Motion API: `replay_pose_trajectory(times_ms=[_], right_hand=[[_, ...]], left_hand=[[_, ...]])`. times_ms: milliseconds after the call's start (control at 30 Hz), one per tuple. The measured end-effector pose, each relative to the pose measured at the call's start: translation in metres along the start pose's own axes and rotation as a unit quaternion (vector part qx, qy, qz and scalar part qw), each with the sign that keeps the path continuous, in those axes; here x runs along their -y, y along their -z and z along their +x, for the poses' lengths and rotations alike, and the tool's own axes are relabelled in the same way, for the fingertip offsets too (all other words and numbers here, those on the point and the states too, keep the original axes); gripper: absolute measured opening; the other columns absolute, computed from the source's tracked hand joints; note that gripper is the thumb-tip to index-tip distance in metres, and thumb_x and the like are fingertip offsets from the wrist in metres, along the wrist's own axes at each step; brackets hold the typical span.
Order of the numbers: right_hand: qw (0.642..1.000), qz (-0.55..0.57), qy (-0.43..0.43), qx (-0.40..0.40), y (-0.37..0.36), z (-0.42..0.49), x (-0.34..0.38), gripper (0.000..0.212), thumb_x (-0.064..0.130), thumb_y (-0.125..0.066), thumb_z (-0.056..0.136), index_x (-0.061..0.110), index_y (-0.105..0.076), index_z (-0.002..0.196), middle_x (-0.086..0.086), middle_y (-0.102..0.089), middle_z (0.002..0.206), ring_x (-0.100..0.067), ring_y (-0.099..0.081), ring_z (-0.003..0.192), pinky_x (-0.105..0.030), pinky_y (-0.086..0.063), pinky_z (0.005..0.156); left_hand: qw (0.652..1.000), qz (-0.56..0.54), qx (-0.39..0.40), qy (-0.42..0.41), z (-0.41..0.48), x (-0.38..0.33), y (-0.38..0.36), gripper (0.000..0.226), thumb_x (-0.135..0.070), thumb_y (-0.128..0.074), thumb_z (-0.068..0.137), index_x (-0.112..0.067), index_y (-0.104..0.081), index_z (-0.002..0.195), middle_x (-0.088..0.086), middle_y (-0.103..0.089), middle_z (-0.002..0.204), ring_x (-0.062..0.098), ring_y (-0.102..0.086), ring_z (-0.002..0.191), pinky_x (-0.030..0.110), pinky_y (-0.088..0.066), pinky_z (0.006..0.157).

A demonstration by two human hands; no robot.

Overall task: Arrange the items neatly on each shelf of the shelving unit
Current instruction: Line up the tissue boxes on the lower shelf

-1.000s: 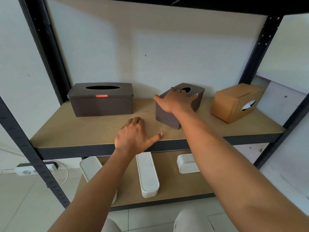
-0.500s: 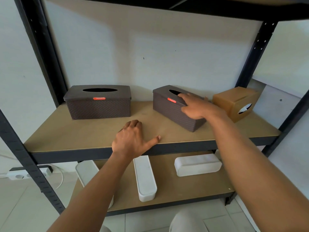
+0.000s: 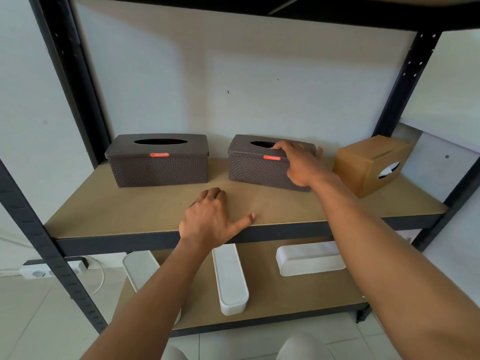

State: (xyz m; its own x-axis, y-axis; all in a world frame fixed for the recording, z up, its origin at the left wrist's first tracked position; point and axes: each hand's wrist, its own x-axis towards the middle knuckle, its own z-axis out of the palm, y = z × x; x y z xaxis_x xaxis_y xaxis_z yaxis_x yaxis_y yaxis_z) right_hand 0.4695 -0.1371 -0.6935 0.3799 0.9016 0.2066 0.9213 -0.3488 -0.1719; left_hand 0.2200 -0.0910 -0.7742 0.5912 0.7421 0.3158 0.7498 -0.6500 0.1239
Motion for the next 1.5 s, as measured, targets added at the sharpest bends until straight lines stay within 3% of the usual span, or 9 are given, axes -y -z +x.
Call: replay_pose_trajectory(times_ms=[167,333,467,633,800,933,1067,1233,1500], right_hand=[[0.998,-0.011,0.038,-0.055,-0.007,-0.001,-0.004,0.075,-0.007,-0.049,0.086,0.033,-0.04,0.148,0.004,-0.039,0.149,-0.025,-0.027,0.146,-0.065,-0.004,0.123],[0.989,0.006,0.06,-0.137,-0.003,-0.026,-0.029,0.069,0.016,-0.056,0.09,0.027,-0.034,0.155,0.003,-0.029,0.157,-0.023,-0.02,0.15,-0.066,-0.005,0.124],[0.968,-0.001,0.027,-0.251,0.008,-0.054,-0.074,0.057,0.028,-0.062,0.088,0.023,-0.047,0.143,0.0,-0.04,0.149,-0.025,-0.033,0.143,-0.049,-0.012,0.124],[0.914,0.064,-0.085,-0.392,0.004,-0.082,-0.119,0.054,0.039,-0.068,0.084,0.01,-0.052,0.127,-0.007,-0.052,0.126,-0.03,-0.047,0.117,-0.045,-0.042,0.104],[0.92,0.14,-0.212,-0.298,-0.011,-0.1,-0.161,0.076,0.06,-0.081,0.075,0.013,-0.047,0.123,-0.002,-0.043,0.12,-0.027,-0.045,0.12,-0.035,-0.04,0.102],[0.953,0.142,-0.207,-0.168,-0.02,-0.102,-0.187,0.09,0.063,-0.084,0.07,0.019,-0.041,0.136,-0.002,-0.039,0.13,-0.025,-0.038,0.131,-0.039,-0.038,0.11],[0.973,0.11,-0.166,-0.113,-0.021,-0.092,-0.203,0.101,0.069,-0.08,0.072,0.018,-0.036,0.148,-0.001,-0.035,0.147,-0.026,-0.036,0.138,-0.049,-0.036,0.117],[0.977,0.048,-0.131,-0.163,-0.024,-0.083,-0.209,0.081,0.072,-0.068,0.082,0.014,-0.05,0.137,-0.001,-0.053,0.137,-0.025,-0.04,0.14,-0.058,-0.006,0.126],[0.972,-0.078,-0.048,-0.214,-0.007,-0.046,-0.186,0.071,0.07,-0.039,0.087,0.013,-0.051,0.129,-0.005,-0.056,0.127,-0.031,-0.041,0.129,-0.061,-0.007,0.125]], left_hand=[[1.0,0.002,-0.007,-0.007,0.0,0.0,-0.001,0.102,-0.095,-0.02,0.076,-0.018,-0.054,0.132,0.002,-0.055,0.14,0.024,-0.054,0.128,0.041,-0.055,0.091],[0.998,-0.004,-0.022,-0.05,0.0,-0.001,-0.003,0.085,-0.084,-0.02,0.083,-0.023,-0.057,0.128,-0.003,-0.06,0.13,0.02,-0.059,0.118,0.038,-0.056,0.086],[0.995,-0.027,-0.055,-0.083,-0.002,-0.02,-0.003,0.059,-0.062,-0.033,0.086,-0.022,-0.062,0.117,-0.003,-0.066,0.121,0.022,-0.064,0.106,0.037,-0.054,0.085],[0.979,-0.08,-0.065,-0.175,0.006,-0.101,-0.008,0.053,-0.061,-0.041,0.091,-0.021,-0.061,0.12,-0.002,-0.067,0.122,0.021,-0.063,0.11,0.036,-0.051,0.09],[0.967,-0.07,0.015,-0.244,0.032,-0.166,-0.027,0.067,-0.07,-0.046,0.09,-0.022,-0.046,0.137,0.0,-0.053,0.138,0.022,-0.049,0.128,0.038,-0.044,0.101],[0.967,-0.072,0.046,-0.24,0.056,-0.188,-0.037,0.073,-0.073,-0.048,0.087,-0.02,-0.043,0.137,0.002,-0.052,0.138,0.024,-0.051,0.126,0.041,-0.045,0.1],[0.968,-0.102,0.056,-0.223,0.06,-0.189,-0.045,0.073,-0.076,-0.049,0.084,-0.021,-0.047,0.132,0.001,-0.053,0.134,0.024,-0.05,0.124,0.043,-0.049,0.099],[0.968,-0.116,0.034,-0.218,0.061,-0.191,-0.046,0.074,-0.077,-0.05,0.082,-0.021,-0.049,0.13,-0.001,-0.053,0.131,0.022,-0.05,0.122,0.043,-0.05,0.095],[0.969,-0.122,0.029,-0.212,0.063,-0.192,-0.051,0.075,-0.077,-0.049,0.081,-0.022,-0.048,0.131,-0.003,-0.052,0.132,0.02,-0.048,0.122,0.041,-0.048,0.097]])
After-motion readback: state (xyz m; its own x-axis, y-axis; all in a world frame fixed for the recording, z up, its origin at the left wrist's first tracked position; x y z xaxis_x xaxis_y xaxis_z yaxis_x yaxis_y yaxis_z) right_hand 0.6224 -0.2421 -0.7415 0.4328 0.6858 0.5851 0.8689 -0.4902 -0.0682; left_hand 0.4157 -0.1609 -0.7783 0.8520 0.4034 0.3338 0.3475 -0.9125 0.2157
